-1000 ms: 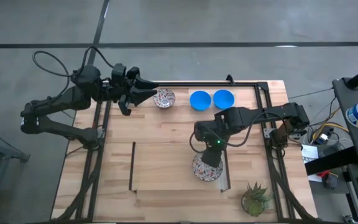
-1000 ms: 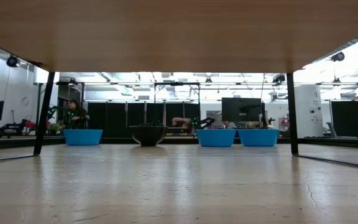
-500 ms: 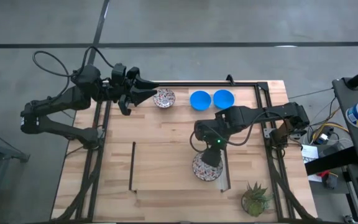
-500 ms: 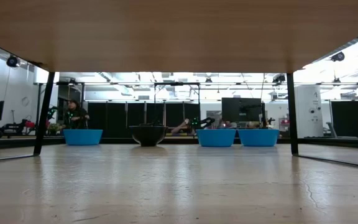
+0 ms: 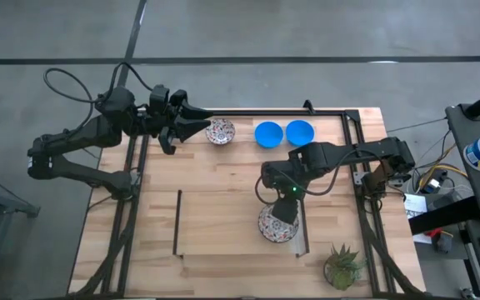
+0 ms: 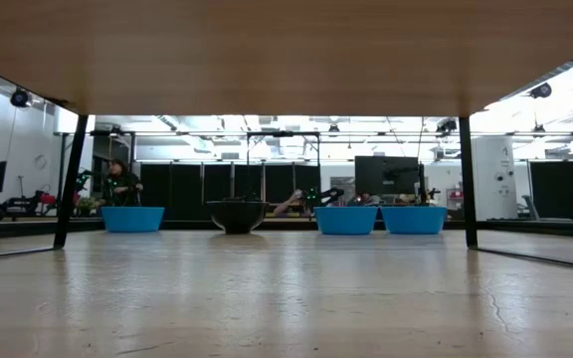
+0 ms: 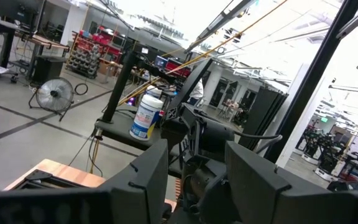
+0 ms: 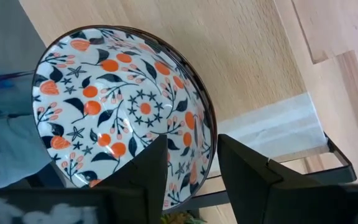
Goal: Pick & Place Mini bowls
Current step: Stack the bottom white patterned bowl on top of the other white patterned bowl on the shelf, then stack the white patterned bowl on top of the other white patterned bowls on the shelf
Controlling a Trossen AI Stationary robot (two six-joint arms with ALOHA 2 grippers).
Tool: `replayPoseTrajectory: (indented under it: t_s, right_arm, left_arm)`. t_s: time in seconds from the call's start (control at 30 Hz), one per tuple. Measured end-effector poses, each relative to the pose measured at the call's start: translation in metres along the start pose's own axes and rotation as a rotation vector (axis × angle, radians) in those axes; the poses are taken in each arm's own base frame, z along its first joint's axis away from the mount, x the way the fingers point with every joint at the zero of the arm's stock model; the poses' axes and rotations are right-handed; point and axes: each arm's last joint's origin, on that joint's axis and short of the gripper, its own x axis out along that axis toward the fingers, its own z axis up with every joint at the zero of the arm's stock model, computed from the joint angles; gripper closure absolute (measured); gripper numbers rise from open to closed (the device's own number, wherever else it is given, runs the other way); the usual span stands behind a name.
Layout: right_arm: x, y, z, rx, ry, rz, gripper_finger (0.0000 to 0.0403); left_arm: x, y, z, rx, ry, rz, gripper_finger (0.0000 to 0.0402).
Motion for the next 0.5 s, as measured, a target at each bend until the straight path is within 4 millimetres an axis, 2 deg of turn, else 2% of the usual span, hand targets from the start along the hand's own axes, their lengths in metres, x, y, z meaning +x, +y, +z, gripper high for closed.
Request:
replayPoseTrajectory:
  t_s: [0.23,0.5]
  right_arm:
    - [-0.007,-0.002,-0.002,0.004,-0.017,0.011,0.0266]
    - [-0.023,-0.013,-0.002,0.020,-0.095,-0.004,0.0266]
  left_arm:
    - [0.000,0.001,-0.002,-0.010,0.023,0.011,0.0248]
    - [0.003,0.013,-0.014,-0.077,0.100,0.169,0.0248]
